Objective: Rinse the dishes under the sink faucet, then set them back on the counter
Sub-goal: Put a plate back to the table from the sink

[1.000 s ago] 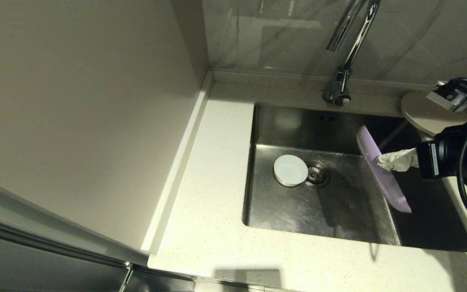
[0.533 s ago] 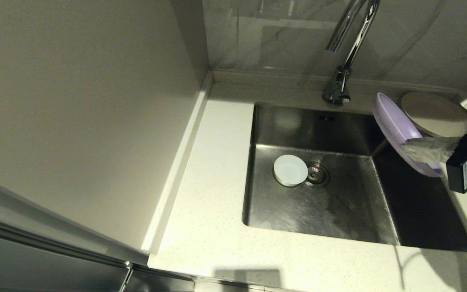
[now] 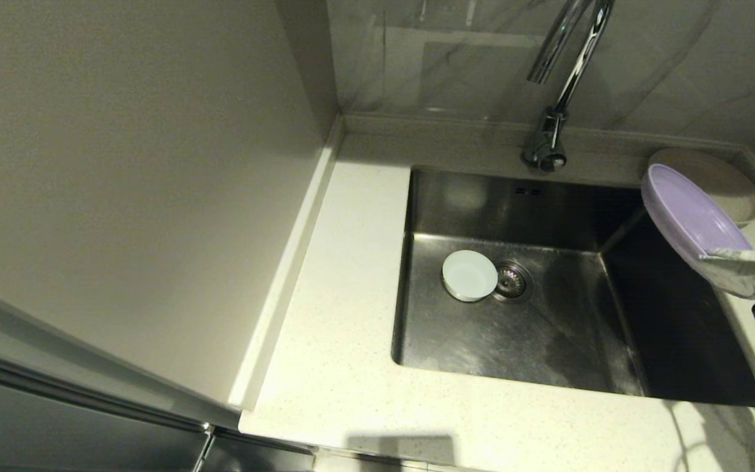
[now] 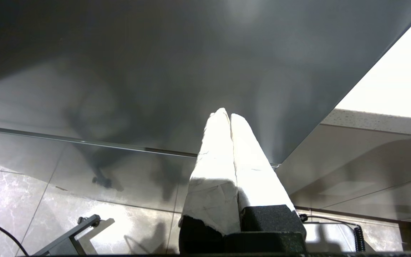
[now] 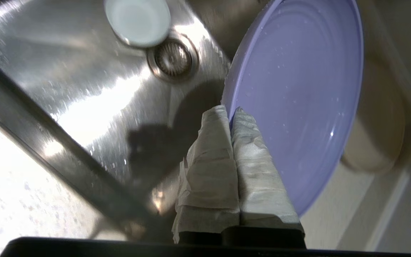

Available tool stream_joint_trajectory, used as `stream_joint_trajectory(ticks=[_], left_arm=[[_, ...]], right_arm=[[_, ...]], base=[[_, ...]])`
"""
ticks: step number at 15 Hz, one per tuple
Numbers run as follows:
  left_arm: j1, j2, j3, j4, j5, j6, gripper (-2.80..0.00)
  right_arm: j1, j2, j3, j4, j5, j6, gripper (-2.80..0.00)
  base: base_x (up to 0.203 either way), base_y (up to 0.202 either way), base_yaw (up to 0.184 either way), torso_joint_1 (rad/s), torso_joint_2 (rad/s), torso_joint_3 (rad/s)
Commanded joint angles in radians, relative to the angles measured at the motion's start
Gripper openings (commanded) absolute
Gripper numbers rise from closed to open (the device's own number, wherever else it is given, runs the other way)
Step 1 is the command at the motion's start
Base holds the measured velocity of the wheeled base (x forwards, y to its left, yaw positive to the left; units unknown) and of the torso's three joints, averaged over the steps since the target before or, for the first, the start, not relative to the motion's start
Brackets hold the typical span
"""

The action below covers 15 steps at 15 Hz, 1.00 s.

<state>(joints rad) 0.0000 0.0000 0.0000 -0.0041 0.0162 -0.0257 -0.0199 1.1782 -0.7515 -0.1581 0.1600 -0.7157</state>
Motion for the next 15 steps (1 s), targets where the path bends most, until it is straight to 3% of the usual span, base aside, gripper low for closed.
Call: stream_joint_trajectory(ticks=[1,10,15], left_arm=[[0.000,-0.003,0.000,0.000,0.001,0.000,-2.80],[0.000,-0.003,0.000,0.000,0.001,0.001,-2.80],[0.000,-0.003,0.000,0.000,0.001,0.000,-2.80]], right_arm=[[-0.027,0.017,0.034,0.000,-0.006,-0.006,-2.80],[-0.191,0.214,0.058,-0.067,-0.129,-0.016,-2.80],[-0.216,0.300,0.023,-0.130,-0.189,-0.017,-2.80]], base=[[0.000,0.000,0.000,0.000,0.00,0.000],[0.000,0.000,0.000,0.000,0.00,0.000],[0.000,0.000,0.000,0.000,0.00,0.000]])
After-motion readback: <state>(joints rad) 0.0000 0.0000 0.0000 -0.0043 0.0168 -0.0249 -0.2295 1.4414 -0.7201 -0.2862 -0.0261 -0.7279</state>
